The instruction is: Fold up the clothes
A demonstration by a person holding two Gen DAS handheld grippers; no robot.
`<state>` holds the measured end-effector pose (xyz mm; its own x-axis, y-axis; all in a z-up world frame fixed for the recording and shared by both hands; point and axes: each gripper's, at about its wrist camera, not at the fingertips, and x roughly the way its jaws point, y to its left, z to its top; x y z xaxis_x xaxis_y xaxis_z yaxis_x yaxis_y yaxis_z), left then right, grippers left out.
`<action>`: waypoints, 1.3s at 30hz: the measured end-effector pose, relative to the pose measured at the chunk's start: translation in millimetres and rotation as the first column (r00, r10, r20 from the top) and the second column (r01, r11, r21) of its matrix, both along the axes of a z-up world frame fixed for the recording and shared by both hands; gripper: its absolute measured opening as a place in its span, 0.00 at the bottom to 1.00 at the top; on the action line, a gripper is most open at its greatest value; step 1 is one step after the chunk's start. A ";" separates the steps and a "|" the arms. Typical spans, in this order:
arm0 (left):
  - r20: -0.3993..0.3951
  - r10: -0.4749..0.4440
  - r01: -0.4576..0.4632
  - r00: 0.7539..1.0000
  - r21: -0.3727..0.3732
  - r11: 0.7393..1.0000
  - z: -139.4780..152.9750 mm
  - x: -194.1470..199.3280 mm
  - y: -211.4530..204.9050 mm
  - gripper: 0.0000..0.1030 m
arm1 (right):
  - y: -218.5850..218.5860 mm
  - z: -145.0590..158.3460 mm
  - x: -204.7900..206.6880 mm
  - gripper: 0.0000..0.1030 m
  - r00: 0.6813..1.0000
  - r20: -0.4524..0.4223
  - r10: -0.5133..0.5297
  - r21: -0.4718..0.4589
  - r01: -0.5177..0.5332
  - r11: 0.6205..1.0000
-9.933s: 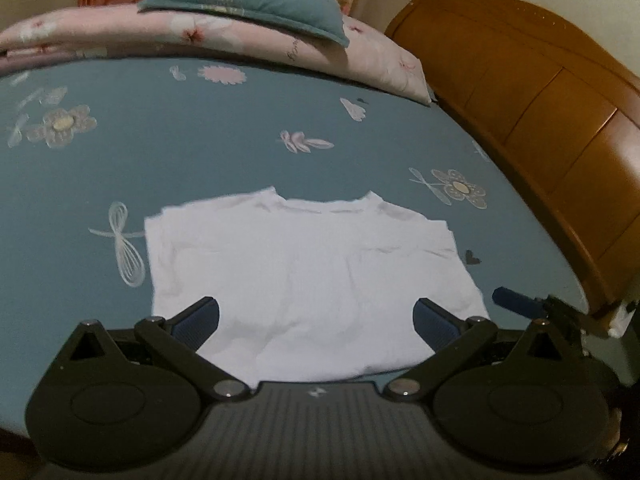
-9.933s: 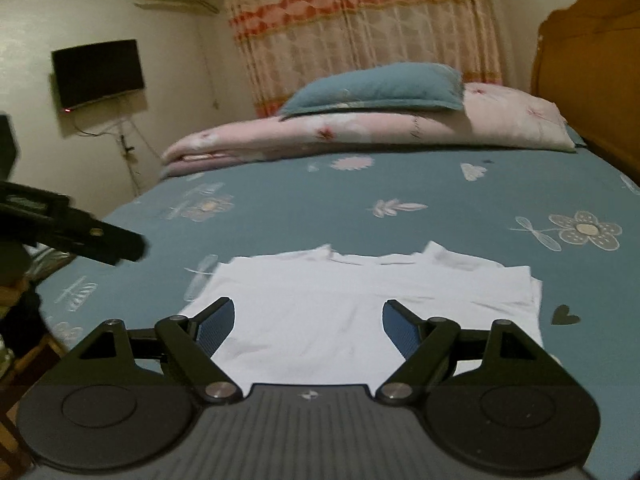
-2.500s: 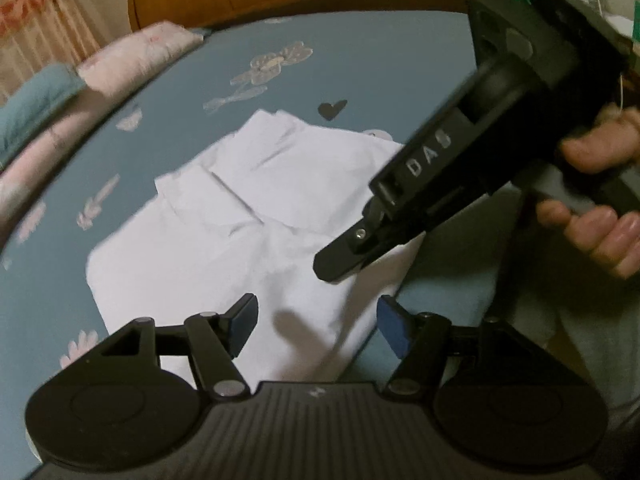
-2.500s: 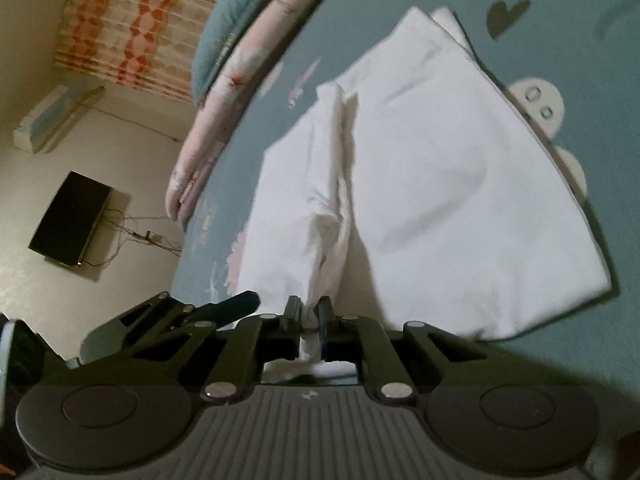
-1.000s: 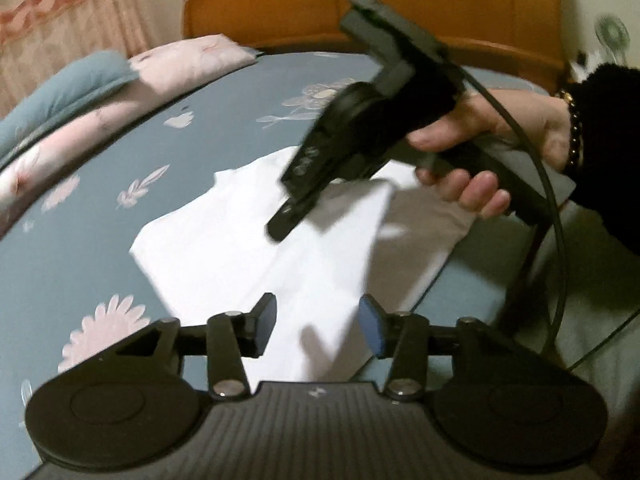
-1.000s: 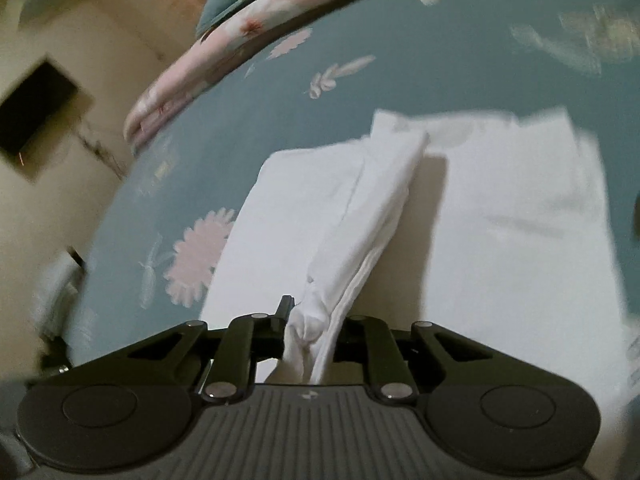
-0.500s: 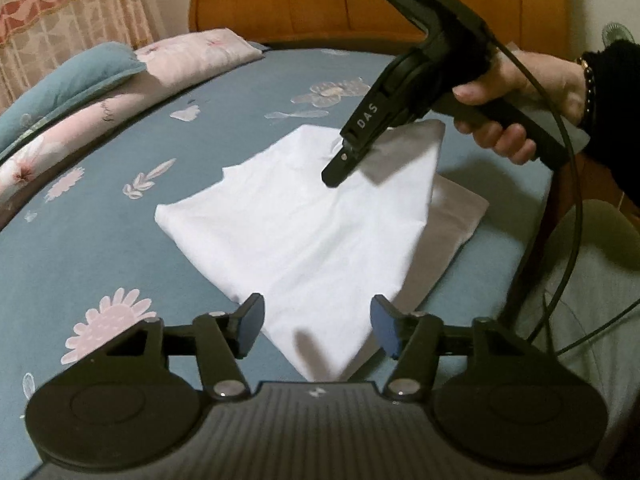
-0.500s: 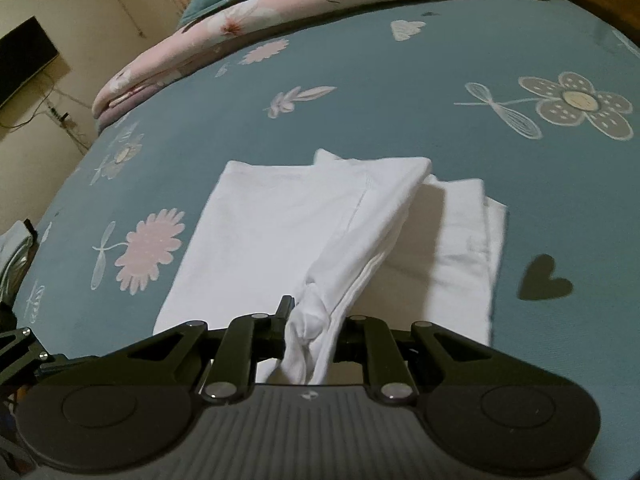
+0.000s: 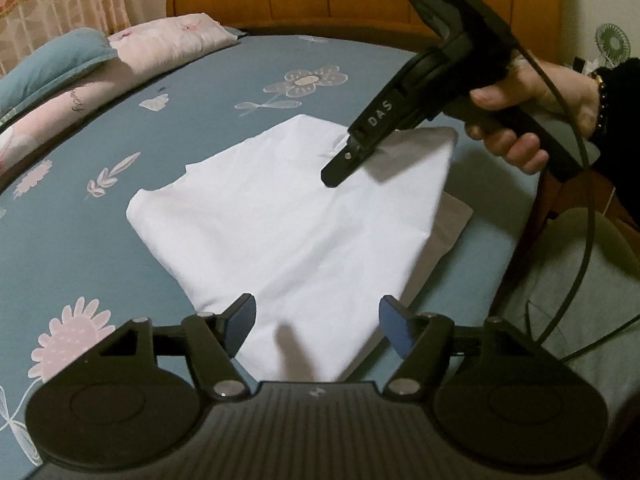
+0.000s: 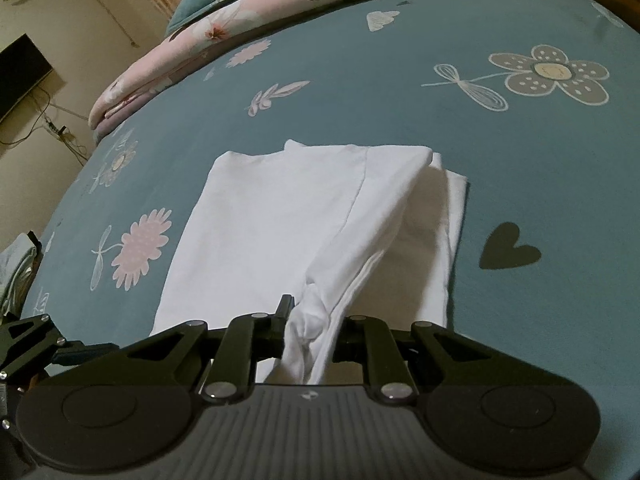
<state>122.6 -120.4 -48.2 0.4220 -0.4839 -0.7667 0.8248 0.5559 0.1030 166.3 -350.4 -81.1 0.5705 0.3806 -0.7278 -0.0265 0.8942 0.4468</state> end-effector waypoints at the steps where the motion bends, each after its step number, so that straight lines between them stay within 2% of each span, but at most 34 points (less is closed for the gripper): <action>1: -0.011 0.002 -0.002 1.000 0.000 1.000 -0.7 1.3 0.1 0.68 | -1.3 -1.4 0.1 0.17 1.000 -0.003 -0.001 0.003 0.001 1.000; 10: -0.011 -0.010 0.010 1.000 0.011 1.000 -1.3 -3.1 -0.8 0.69 | -15.9 -2.5 -1.8 0.17 1.000 -0.009 -0.017 0.049 0.017 0.999; 18: -0.020 -0.025 0.025 0.999 0.024 0.999 -2.9 -5.0 -6.4 0.70 | -29.3 -23.4 -0.7 0.17 0.997 -0.062 -0.049 0.136 0.057 0.989; 23: -0.033 -0.038 0.040 0.999 0.046 0.998 -6.0 -5.5 -9.5 0.71 | -32.3 -27.0 -0.6 0.18 0.996 -0.071 -0.057 0.157 0.068 0.985; 28: -0.108 -0.042 0.046 0.993 0.043 0.998 -18.9 0.0 -11.0 0.71 | -34.0 -30.8 -1.0 0.18 0.995 -0.072 -0.063 0.169 0.074 0.983; 31: -0.168 0.005 0.007 0.986 0.071 0.997 -31.4 9.0 -9.3 0.71 | -36.5 -32.8 -4.1 0.22 0.994 -0.083 -0.074 0.180 0.088 0.980; 34: -0.180 0.003 0.007 0.984 0.053 0.999 -22.0 14.5 -2.7 0.71 | -40.4 -27.9 -15.4 0.25 0.993 -0.077 -0.085 0.174 0.098 0.980; 39: -0.102 0.028 -0.029 0.994 -0.016 0.999 22.3 47.7 6.0 0.73 | -47.1 -8.9 -47.2 0.25 0.992 -0.011 -0.129 0.133 0.129 0.983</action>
<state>170.3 -114.4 -26.0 0.3558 -0.4866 -0.7978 0.8143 0.5804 0.0092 119.1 -397.6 -90.0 0.6197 0.3975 -0.6768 0.0864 0.8225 0.5621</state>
